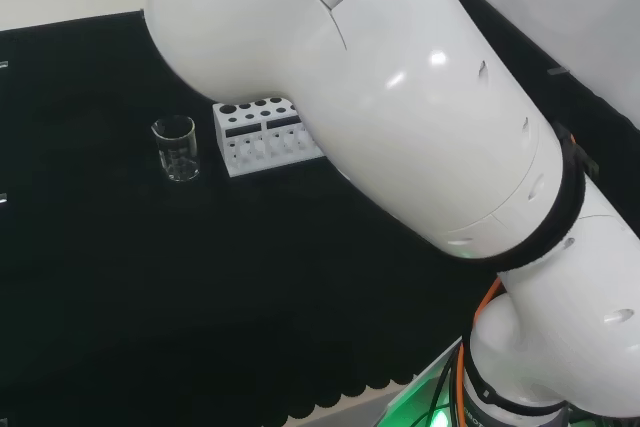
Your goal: Put the glass rod back on the white test tube rack.
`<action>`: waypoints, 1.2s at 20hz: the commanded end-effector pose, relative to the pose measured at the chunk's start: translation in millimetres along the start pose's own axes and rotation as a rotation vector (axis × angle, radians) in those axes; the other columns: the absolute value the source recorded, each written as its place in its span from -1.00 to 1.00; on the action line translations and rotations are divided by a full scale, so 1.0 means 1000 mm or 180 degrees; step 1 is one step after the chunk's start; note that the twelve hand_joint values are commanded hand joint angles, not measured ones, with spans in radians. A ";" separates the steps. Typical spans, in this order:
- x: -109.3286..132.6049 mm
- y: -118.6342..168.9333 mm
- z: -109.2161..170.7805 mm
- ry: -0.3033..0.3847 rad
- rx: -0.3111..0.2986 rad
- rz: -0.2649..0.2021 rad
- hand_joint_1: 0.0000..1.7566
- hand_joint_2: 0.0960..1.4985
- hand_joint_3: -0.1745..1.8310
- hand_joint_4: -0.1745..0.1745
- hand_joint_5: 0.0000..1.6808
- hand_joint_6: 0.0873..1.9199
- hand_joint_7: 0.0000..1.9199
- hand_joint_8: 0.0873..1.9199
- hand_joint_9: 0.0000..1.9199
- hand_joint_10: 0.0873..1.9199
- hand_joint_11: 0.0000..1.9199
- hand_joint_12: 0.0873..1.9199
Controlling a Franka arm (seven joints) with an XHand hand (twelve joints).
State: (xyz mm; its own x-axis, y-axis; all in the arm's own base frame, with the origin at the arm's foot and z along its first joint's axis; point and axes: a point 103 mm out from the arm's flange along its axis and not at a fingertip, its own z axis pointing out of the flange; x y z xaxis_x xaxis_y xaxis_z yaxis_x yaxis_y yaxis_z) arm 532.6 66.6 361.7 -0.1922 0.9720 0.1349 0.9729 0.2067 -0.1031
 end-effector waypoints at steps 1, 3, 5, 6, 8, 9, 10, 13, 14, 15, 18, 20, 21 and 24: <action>0.000 -0.007 0.014 -0.0042 0.0059 0.0007 0.52 -0.42 0.10 -1.00 0.39 -0.20 0.52 -0.40 0.82 -0.70 0.68 -0.50; 0.001 -0.009 0.020 -0.0045 0.0086 0.0009 0.52 -0.42 0.10 -1.00 0.39 -0.20 0.52 -0.40 0.82 -0.70 0.68 -0.50; 0.002 -0.010 0.024 -0.0045 0.0109 0.0005 0.52 -0.42 0.10 -1.00 0.39 -0.20 0.52 -0.40 0.82 -0.70 0.68 -0.50; 0.004 -0.010 0.025 -0.0050 0.0119 0.0002 0.52 -0.42 0.10 -1.00 0.39 -0.20 0.52 -0.40 0.82 -0.70 0.68 -0.50; 0.005 -0.010 0.027 -0.0040 0.0127 -0.0008 0.52 -0.42 0.10 -1.00 0.39 -0.20 0.52 -0.40 0.82 -0.70 0.68 -0.50; 0.007 -0.010 0.028 -0.0046 0.0131 -0.0012 0.52 -0.41 0.10 -1.00 0.39 -0.20 0.52 -0.40 0.82 -0.70 0.68 -0.50; 0.008 -0.009 0.029 -0.0055 0.0136 -0.0014 0.52 -0.41 0.10 -1.00 0.39 -0.20 0.52 -0.40 0.82 -0.70 0.68 -0.50; 0.012 -0.006 0.030 -0.0062 0.0146 -0.0022 0.52 -0.41 0.10 -1.00 0.39 -0.20 0.52 -0.40 0.82 -0.70 0.68 -0.50; 0.013 -0.005 0.031 -0.0066 0.0157 -0.0025 0.52 -0.41 0.10 -1.00 0.39 -0.20 0.52 -0.40 0.82 -0.70 0.68 -0.50; 0.014 -0.005 0.032 -0.0069 0.0162 -0.0028 0.52 -0.41 0.10 -1.00 0.39 -0.20 0.52 -0.40 0.82 -0.70 0.68 -0.50; 0.016 -0.002 0.032 -0.0071 0.0163 -0.0038 0.52 -0.41 0.10 -1.00 0.39 -0.20 0.52 -0.40 0.82 -0.70 0.68 -0.50; 0.017 -0.001 0.032 -0.0052 0.0155 -0.0035 0.52 -0.41 0.10 -1.00 0.39 -0.20 0.52 -0.40 0.82 -0.70 0.68 -0.50; 0.018 -0.001 0.032 -0.0063 0.0160 -0.0038 0.52 -0.41 0.10 -1.00 0.39 -0.20 0.52 -0.40 0.82 -0.70 0.68 -0.50; 0.018 0.000 0.033 -0.0073 0.0162 -0.0039 0.52 -0.41 0.09 -1.00 0.39 -0.20 0.52 -0.40 0.82 -0.70 0.68 -0.50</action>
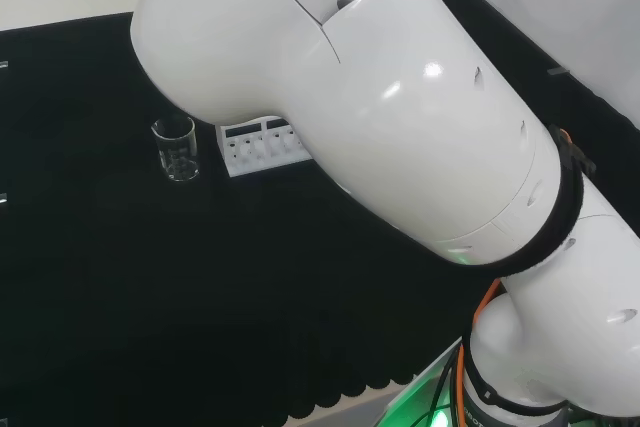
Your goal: Put the glass rod back on the white test tube rack.
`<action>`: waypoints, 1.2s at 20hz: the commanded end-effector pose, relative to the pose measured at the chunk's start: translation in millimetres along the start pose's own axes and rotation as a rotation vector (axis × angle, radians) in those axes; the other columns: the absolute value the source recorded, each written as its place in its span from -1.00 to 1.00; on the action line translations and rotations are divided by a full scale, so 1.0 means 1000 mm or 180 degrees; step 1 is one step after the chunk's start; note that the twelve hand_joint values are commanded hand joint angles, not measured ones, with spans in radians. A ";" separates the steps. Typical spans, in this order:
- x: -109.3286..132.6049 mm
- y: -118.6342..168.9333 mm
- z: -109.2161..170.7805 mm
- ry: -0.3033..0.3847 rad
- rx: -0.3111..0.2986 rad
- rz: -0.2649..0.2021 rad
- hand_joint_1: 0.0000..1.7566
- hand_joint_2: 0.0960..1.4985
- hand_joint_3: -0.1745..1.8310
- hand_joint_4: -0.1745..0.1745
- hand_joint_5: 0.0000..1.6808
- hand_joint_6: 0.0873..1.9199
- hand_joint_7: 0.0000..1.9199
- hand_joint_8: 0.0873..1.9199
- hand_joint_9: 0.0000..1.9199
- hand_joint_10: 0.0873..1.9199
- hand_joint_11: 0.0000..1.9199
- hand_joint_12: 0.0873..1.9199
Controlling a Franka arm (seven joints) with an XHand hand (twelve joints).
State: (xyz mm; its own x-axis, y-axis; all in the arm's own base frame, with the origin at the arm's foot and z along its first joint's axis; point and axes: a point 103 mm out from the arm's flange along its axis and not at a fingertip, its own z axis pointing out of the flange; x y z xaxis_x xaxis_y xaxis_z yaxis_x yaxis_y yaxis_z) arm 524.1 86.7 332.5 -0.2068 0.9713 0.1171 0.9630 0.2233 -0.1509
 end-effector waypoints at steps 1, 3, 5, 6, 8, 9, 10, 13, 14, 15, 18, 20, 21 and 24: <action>0.001 0.002 0.001 -0.0005 0.0000 -0.0007 0.52 -0.41 0.09 -1.00 0.39 -0.20 0.52 -0.40 0.82 -0.70 0.68 -0.50; 0.002 0.002 0.001 -0.0004 0.0000 -0.0014 0.52 -0.41 0.09 -1.00 0.39 -0.20 0.52 -0.40 0.82 -0.70 0.68 -0.50; 0.003 0.004 0.000 -0.0013 -0.0005 -0.0012 0.52 -0.41 0.10 -1.00 0.39 -0.20 0.52 -0.40 0.82 -0.70 0.68 -0.50; 0.003 0.005 -0.002 -0.0022 -0.0006 -0.0020 0.52 -0.41 0.10 -1.00 0.39 -0.20 0.52 -0.40 0.82 -0.70 0.68 -0.50; 0.003 0.006 -0.004 -0.0027 -0.0016 -0.0024 0.52 -0.41 0.10 -1.00 0.39 -0.20 0.52 -0.40 0.82 -0.70 0.68 -0.50; 0.003 0.006 -0.005 -0.0023 -0.0020 -0.0020 0.52 -0.42 0.10 -1.00 0.39 -0.20 0.52 -0.40 0.82 -0.70 0.68 -0.50; 0.002 0.007 -0.007 -0.0024 -0.0025 -0.0017 0.52 -0.42 0.10 -1.00 0.39 -0.20 0.52 -0.40 0.82 -0.70 0.68 -0.50; -0.001 0.008 -0.009 -0.0023 -0.0036 -0.0012 0.52 -0.42 0.10 -1.00 0.39 -0.20 0.52 -0.40 0.82 -0.70 0.68 -0.50; -0.001 0.008 -0.008 -0.0023 -0.0036 -0.0009 0.52 -0.42 0.10 -1.00 0.39 -0.20 0.52 -0.40 0.82 -0.70 0.68 -0.50; -0.001 0.008 -0.008 -0.0028 -0.0036 -0.0008 0.52 -0.42 0.10 -1.00 0.39 -0.20 0.52 -0.40 0.82 -0.70 0.68 -0.50; -0.004 0.009 -0.008 -0.0023 -0.0031 -0.0004 0.52 -0.42 0.10 -1.00 0.39 -0.20 0.52 -0.40 0.82 -0.70 0.68 -0.50; -0.006 0.010 -0.007 -0.0021 -0.0032 -0.0001 0.52 -0.42 0.10 -1.00 0.39 -0.20 0.52 -0.40 0.82 -0.70 0.68 -0.50; -0.006 0.010 -0.007 -0.0020 -0.0029 0.0003 0.52 -0.42 0.10 -1.00 0.39 -0.20 0.52 -0.41 0.82 -0.70 0.68 -0.50; -0.006 0.011 -0.005 -0.0027 -0.0011 -0.0007 0.52 -0.42 0.10 -1.00 0.39 -0.20 0.52 -0.41 0.82 -0.70 0.68 -0.50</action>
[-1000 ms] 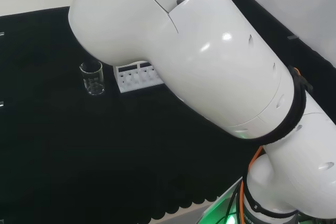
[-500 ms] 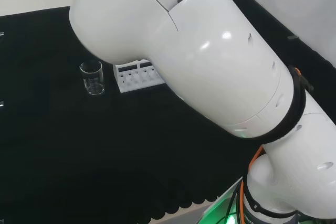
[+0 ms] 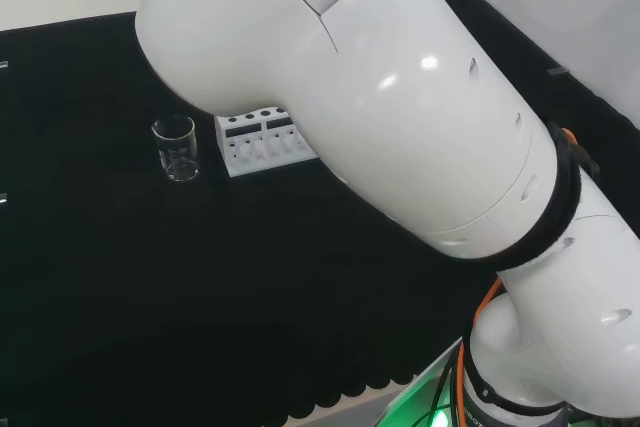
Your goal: Put the glass rod back on the white test tube rack.
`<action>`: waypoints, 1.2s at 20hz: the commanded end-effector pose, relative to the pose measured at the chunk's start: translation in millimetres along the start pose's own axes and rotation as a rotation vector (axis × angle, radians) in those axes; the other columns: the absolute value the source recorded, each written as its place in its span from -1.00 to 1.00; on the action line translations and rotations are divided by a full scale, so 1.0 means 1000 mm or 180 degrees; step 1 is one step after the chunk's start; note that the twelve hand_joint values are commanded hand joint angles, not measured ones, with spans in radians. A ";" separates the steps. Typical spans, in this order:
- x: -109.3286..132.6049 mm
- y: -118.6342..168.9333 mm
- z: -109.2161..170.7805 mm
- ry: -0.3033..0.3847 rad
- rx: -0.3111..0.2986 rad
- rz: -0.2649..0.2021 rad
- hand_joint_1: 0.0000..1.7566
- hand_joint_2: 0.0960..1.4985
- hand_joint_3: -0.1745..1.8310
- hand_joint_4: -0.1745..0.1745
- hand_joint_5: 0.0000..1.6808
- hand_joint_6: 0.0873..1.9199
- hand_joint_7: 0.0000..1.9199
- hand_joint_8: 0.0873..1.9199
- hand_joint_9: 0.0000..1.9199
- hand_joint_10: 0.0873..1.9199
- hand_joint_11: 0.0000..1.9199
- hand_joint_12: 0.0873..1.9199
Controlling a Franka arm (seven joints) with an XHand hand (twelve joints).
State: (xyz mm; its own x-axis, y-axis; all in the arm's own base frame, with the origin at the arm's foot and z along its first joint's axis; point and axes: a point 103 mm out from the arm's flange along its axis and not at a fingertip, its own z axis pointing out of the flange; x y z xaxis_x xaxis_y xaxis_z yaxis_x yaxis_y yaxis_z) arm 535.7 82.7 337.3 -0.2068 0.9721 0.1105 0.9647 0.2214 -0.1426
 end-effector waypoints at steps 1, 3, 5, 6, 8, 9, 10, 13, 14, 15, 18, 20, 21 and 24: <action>-0.001 0.002 0.003 -0.0007 0.0021 -0.0012 0.52 -0.42 0.09 -1.00 0.39 -0.20 0.52 -0.41 0.82 -0.70 0.68 -0.50; -0.002 0.002 0.004 -0.0005 0.0020 -0.0015 0.52 -0.42 0.10 -1.00 0.39 -0.20 0.52 -0.41 0.82 -0.70 0.68 -0.50; -0.002 0.003 0.004 0.0000 0.0021 -0.0016 0.52 -0.42 0.10 -1.00 0.39 -0.20 0.52 -0.41 0.82 -0.70 0.68 -0.50; -0.002 0.003 0.004 0.0011 0.0026 -0.0012 0.52 -0.42 0.09 -1.00 0.39 -0.20 0.52 -0.41 0.82 -0.70 0.68 -0.50; -0.003 0.004 0.005 0.0023 0.0029 -0.0016 0.52 -0.42 0.10 -1.00 0.39 -0.20 0.52 -0.41 0.82 -0.70 0.68 -0.50; -0.004 0.004 0.005 0.0022 0.0024 -0.0016 0.52 -0.42 0.10 -1.00 0.39 -0.20 0.52 -0.41 0.82 -0.70 0.68 -0.50; -0.005 0.004 0.005 0.0026 0.0028 -0.0015 0.52 -0.42 0.10 -1.00 0.39 -0.20 0.52 -0.41 0.83 -0.70 0.68 -0.50; -0.006 0.005 0.006 0.0042 0.0040 -0.0010 0.52 -0.42 0.10 -1.00 0.39 -0.20 0.52 -0.41 0.83 -0.71 0.68 -0.50; -0.007 0.005 0.007 0.0046 0.0043 -0.0009 0.52 -0.42 0.10 -1.00 0.39 -0.20 0.52 -0.41 0.83 -0.71 0.68 -0.50; -0.008 0.005 0.007 0.0056 0.0045 -0.0008 0.52 -0.42 0.10 -1.00 0.39 -0.20 0.52 -0.41 0.83 -0.71 0.68 -0.50; -0.010 0.006 0.008 0.0066 0.0062 -0.0004 0.52 -0.42 0.10 -1.00 0.39 -0.20 0.52 -0.41 0.83 -0.71 0.68 -0.50; -0.013 0.006 0.011 0.0067 0.0071 0.0004 0.52 -0.42 0.10 -1.00 0.39 -0.20 0.52 -0.41 0.83 -0.71 0.68 -0.50; -0.014 0.006 0.012 0.0066 0.0071 0.0008 0.52 -0.42 0.10 -1.00 0.39 -0.20 0.52 -0.41 0.83 -0.71 0.68 -0.50; -0.015 0.006 0.014 0.0070 0.0076 0.0017 0.52 -0.42 0.10 -1.00 0.39 -0.20 0.52 -0.41 0.83 -0.71 0.68 -0.50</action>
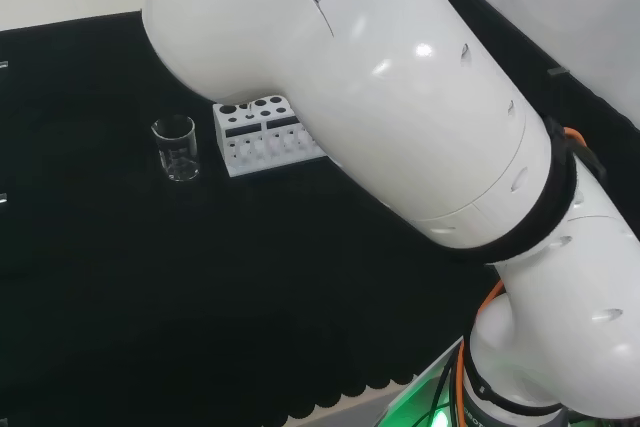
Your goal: Put the glass rod back on the white test tube rack.
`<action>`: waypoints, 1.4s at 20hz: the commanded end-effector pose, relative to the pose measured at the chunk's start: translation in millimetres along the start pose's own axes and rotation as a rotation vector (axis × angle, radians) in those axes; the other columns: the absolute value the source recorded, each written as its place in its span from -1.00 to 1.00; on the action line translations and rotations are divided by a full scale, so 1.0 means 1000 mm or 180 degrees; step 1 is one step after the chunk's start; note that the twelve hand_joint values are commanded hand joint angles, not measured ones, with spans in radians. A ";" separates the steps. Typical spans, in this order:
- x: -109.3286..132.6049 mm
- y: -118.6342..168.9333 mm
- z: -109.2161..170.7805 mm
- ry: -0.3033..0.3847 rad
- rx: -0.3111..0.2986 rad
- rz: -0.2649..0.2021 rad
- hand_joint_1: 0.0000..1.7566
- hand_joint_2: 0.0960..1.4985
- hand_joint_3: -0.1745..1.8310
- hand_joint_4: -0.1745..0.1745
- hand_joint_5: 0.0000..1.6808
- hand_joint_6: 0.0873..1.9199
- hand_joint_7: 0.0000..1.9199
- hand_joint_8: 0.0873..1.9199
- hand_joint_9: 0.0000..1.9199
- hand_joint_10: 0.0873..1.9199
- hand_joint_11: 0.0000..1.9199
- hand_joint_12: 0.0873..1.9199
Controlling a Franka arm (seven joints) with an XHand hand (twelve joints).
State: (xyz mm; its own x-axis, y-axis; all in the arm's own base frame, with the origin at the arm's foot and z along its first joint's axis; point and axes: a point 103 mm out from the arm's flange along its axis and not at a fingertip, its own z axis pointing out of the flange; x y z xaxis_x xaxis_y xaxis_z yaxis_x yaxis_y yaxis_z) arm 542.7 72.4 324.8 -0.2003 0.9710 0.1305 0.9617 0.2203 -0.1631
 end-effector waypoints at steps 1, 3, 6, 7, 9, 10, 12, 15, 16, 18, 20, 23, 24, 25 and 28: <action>-0.002 0.000 0.004 0.0005 0.0015 0.0008 0.52 -0.42 0.10 -1.00 0.39 -0.20 0.52 -0.41 0.83 -0.71 0.68 -0.50; -0.003 0.000 0.008 0.0017 0.0026 0.0000 0.52 -0.42 0.10 -1.00 0.39 -0.20 0.52 -0.41 0.83 -0.71 0.68 -0.50; -0.004 0.001 0.013 0.0020 0.0055 0.0003 0.52 -0.42 0.09 -1.00 0.39 -0.20 0.52 -0.41 0.83 -0.71 0.68 -0.50; -0.005 0.002 0.016 0.0021 0.0071 0.0004 0.52 -0.42 0.09 -1.00 0.39 -0.20 0.52 -0.41 0.83 -0.71 0.68 -0.50; -0.004 0.004 0.021 0.0012 0.0115 -0.0006 0.52 -0.42 0.09 -1.00 0.39 -0.20 0.52 -0.41 0.83 -0.71 0.68 -0.50; -0.003 0.005 0.024 0.0008 0.0137 -0.0019 0.52 -0.42 0.09 -1.00 0.39 -0.20 0.52 -0.41 0.83 -0.71 0.68 -0.50; -0.002 0.007 0.029 -0.0007 0.0169 -0.0035 0.52 -0.42 0.09 -1.00 0.39 -0.20 0.52 -0.41 0.83 -0.71 0.68 -0.50; -0.001 0.010 0.033 -0.0016 0.0192 -0.0046 0.52 -0.42 0.09 -1.00 0.39 -0.20 0.52 -0.41 0.83 -0.71 0.68 -0.50; -0.001 0.011 0.034 -0.0013 0.0200 -0.0047 0.52 -0.42 0.09 -1.00 0.39 -0.20 0.52 -0.41 0.83 -0.71 0.68 -0.50; -0.001 0.013 0.036 -0.0013 0.0209 -0.0055 0.52 -0.42 0.09 -1.00 0.39 -0.20 0.52 -0.41 0.83 -0.71 0.68 -0.50; 0.000 0.016 0.037 -0.0017 0.0223 -0.0065 0.52 -0.42 0.09 -1.00 0.39 -0.20 0.52 -0.41 0.83 -0.71 0.68 -0.50; 0.001 0.020 0.038 -0.0029 0.0240 -0.0082 0.52 -0.42 0.09 -1.00 0.39 -0.20 0.52 -0.41 0.83 -0.71 0.68 -0.50; 0.001 0.022 0.039 -0.0029 0.0246 -0.0086 0.52 -0.42 0.09 -1.00 0.39 -0.20 0.52 -0.41 0.83 -0.71 0.68 -0.50; 0.002 0.023 0.039 -0.0031 0.0251 -0.0089 0.52 -0.42 0.09 -1.00 0.39 -0.20 0.52 -0.41 0.83 -0.71 0.68 -0.50; 0.001 0.027 0.040 -0.0027 0.0260 -0.0095 0.52 -0.42 0.09 -1.00 0.39 -0.20 0.52 -0.41 0.83 -0.71 0.68 -0.50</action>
State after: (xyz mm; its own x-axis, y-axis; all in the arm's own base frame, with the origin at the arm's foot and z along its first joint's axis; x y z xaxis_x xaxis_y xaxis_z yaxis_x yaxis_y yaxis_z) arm 557.1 81.7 284.6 -0.2290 0.9650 0.1278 0.9394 0.2535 -0.2310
